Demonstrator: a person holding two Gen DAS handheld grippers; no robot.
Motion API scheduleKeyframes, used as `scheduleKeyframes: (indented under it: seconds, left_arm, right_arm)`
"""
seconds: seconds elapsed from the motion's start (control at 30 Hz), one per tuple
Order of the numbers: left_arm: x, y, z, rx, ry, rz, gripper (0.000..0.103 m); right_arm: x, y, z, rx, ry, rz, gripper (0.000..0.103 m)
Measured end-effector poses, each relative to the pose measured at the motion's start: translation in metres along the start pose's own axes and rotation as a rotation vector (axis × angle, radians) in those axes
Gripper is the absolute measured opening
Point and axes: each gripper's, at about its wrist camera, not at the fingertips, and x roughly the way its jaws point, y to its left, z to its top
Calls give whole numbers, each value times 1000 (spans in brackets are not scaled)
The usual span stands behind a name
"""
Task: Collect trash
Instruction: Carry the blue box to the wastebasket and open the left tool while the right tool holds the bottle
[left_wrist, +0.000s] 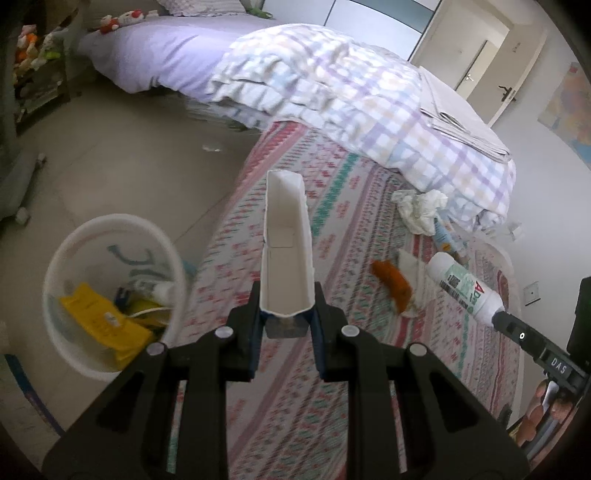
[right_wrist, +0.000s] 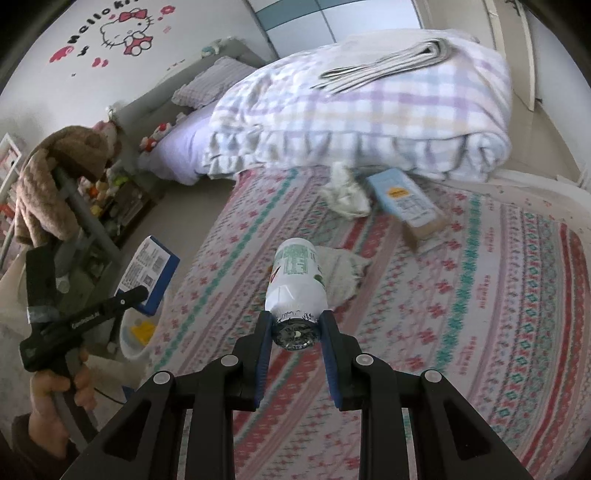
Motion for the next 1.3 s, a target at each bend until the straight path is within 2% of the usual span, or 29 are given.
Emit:
scheduleKeyframes:
  seconds: [0.47,0.8,0.83,0.9,0.93,0.97,1.13,1.3]
  left_arm:
    - [-25,86,-12,-58,-4,111,25]
    - [-27,130,-16,-112,1,161,25]
    - [-27,134,-17,-118,-4,175,27]
    - [-27,142,-17,-136,14,200,49]
    - [-28,146,-18,-150,19,212,70]
    - [-29,148,-19,-159,15,223,79]
    - [-43,164,-23,-186,5,256,84]
    - [-47,180,-28,-208,24,280,85]
  right_arm:
    - [51,86,-3,-118,69,64,27]
    - [82,144,-11,-174,105,143,27]
    - [86,150,-13,-178,111,153,27]
    - [92,160,-16,-187,119,169,27]
    - [95,166,-17,-195,124,177,27]
    - [98,171,-19,-200,127,181,27]
    - [118,198,-25,-236,146,204,27]
    - [136,213,-32,-258,167,216,27]
